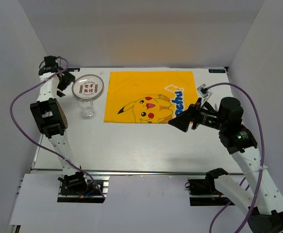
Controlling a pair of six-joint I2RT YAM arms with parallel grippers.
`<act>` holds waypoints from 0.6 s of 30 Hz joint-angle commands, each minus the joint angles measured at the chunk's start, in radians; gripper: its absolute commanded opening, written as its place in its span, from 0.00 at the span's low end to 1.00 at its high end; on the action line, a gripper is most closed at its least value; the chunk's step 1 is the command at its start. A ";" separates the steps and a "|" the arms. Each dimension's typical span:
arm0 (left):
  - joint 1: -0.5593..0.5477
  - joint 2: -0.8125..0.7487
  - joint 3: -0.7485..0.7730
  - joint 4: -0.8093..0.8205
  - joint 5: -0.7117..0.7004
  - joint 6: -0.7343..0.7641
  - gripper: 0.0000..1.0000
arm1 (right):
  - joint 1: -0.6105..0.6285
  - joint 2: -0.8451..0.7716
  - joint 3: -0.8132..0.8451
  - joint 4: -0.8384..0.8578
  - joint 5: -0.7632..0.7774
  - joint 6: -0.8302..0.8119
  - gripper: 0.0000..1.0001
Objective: Set the dinner table for one person
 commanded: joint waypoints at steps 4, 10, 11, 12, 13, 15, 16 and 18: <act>0.032 0.021 -0.115 0.158 0.149 -0.059 0.98 | 0.005 -0.053 -0.031 0.098 -0.176 0.050 0.89; 0.041 0.067 -0.174 0.263 0.210 -0.073 0.98 | 0.004 -0.057 -0.070 0.108 -0.209 0.030 0.89; 0.041 0.076 -0.177 0.264 0.209 -0.076 0.98 | 0.005 -0.054 -0.076 0.106 -0.212 0.028 0.89; 0.041 0.084 -0.194 0.284 0.209 -0.085 0.98 | 0.005 -0.053 -0.077 0.108 -0.213 0.028 0.89; 0.041 0.094 -0.206 0.295 0.207 -0.090 0.97 | 0.005 -0.053 -0.080 0.108 -0.212 0.028 0.89; 0.041 0.099 -0.247 0.341 0.203 -0.105 0.95 | 0.007 -0.053 -0.093 0.115 -0.210 0.025 0.89; 0.041 0.102 -0.261 0.356 0.203 -0.108 0.94 | 0.005 -0.051 -0.094 0.117 -0.209 0.024 0.89; 0.041 0.105 -0.295 0.407 0.210 -0.119 0.86 | 0.004 -0.048 -0.099 0.115 -0.213 0.025 0.89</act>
